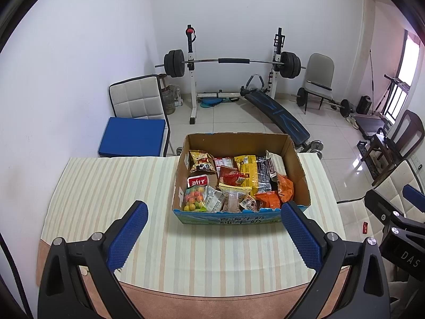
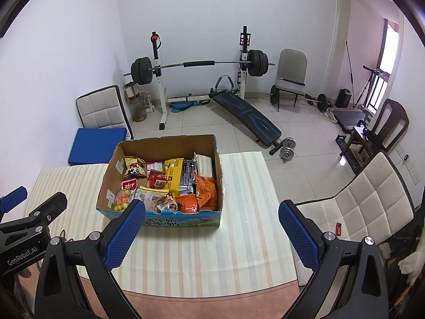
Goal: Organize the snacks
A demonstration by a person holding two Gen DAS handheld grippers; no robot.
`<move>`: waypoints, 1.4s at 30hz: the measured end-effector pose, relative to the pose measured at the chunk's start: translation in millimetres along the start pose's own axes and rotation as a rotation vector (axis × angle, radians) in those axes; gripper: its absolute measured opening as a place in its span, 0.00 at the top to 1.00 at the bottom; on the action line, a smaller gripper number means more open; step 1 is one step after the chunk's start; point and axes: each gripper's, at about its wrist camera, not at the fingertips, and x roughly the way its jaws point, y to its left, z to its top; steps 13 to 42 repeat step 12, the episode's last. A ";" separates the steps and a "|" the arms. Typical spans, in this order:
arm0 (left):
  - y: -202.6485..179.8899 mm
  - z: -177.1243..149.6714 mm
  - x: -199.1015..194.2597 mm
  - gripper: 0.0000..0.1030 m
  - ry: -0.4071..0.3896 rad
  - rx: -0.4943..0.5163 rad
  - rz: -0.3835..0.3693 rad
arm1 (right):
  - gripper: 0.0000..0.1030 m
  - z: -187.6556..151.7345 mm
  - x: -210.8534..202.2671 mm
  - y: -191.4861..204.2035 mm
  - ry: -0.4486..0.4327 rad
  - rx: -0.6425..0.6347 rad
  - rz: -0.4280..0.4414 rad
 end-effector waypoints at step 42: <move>-1.8 -2.2 -0.9 0.00 -0.013 0.009 0.001 | 0.01 0.0 -2.1 -0.2 -0.002 0.001 -0.004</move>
